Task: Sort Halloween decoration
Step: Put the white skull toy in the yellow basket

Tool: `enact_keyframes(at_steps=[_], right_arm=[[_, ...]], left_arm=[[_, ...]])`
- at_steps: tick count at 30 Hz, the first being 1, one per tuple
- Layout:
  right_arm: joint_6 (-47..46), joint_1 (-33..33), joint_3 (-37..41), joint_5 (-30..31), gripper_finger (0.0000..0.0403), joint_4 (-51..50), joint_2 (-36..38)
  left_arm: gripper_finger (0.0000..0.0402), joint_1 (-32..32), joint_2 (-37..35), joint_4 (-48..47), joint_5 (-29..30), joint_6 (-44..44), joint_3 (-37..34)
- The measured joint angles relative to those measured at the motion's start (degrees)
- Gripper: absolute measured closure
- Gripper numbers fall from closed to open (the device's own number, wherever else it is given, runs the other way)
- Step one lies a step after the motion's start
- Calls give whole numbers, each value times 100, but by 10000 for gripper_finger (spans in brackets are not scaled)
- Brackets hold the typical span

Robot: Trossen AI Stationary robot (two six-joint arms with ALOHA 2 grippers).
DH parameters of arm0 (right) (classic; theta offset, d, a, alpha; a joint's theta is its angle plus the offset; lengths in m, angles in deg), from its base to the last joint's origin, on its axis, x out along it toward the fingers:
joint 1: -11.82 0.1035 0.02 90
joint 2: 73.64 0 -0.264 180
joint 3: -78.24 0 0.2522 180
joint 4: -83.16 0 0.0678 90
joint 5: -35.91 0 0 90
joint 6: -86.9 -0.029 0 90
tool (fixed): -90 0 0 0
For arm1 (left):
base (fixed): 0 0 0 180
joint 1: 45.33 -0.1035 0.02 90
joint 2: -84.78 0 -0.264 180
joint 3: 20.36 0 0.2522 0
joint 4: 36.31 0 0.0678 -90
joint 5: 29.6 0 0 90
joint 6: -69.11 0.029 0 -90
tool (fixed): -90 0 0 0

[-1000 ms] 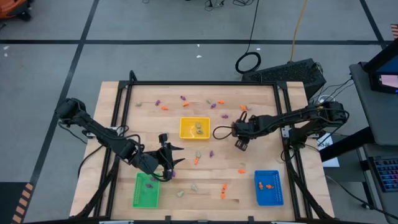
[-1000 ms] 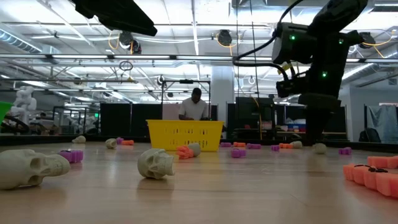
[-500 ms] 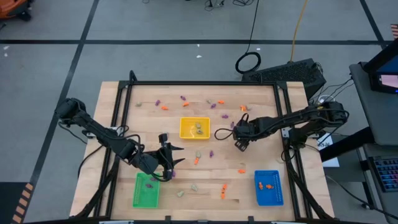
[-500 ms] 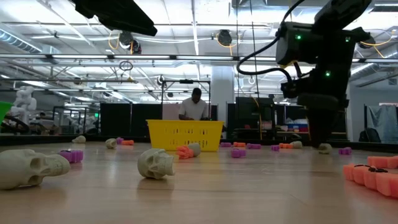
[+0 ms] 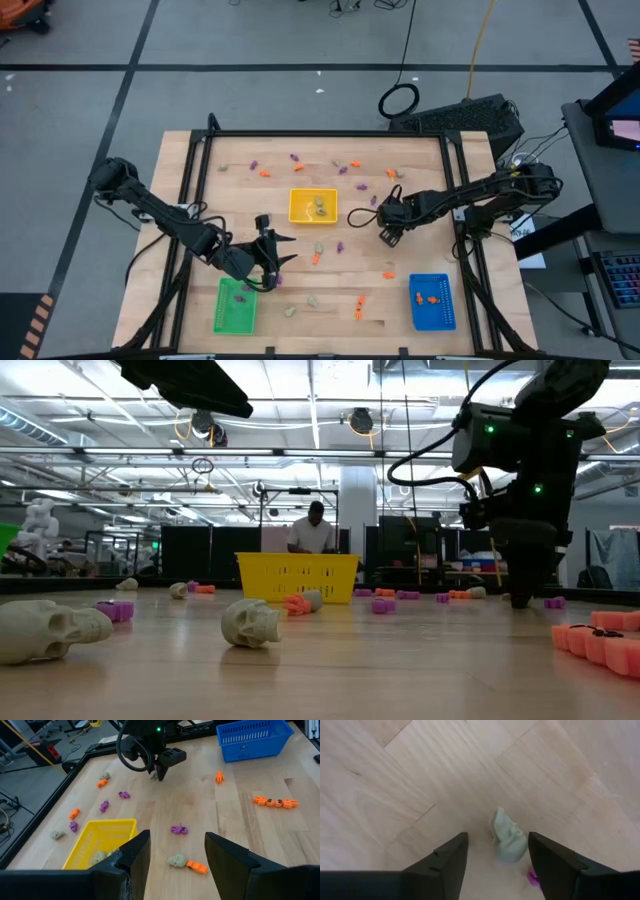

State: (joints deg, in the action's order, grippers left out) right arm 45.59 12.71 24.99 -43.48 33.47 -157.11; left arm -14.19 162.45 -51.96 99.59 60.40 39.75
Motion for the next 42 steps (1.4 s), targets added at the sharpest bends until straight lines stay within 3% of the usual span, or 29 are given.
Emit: enact_keyframes(at_steps=[16,30,37,42], right_arm=[[4,0,7,-17,341,69,-10],[407,60,-243,54,347,194,-36],[749,492,-616,30,347,534,53],[924,857,-997,331,347,532,232]], left_arm=[[215,1,0,-2,0,2,0],[215,0,0,-7,0,4,0],[215,2,0,-9,0,4,0],[215,1,0,-9,-31,2,0]])
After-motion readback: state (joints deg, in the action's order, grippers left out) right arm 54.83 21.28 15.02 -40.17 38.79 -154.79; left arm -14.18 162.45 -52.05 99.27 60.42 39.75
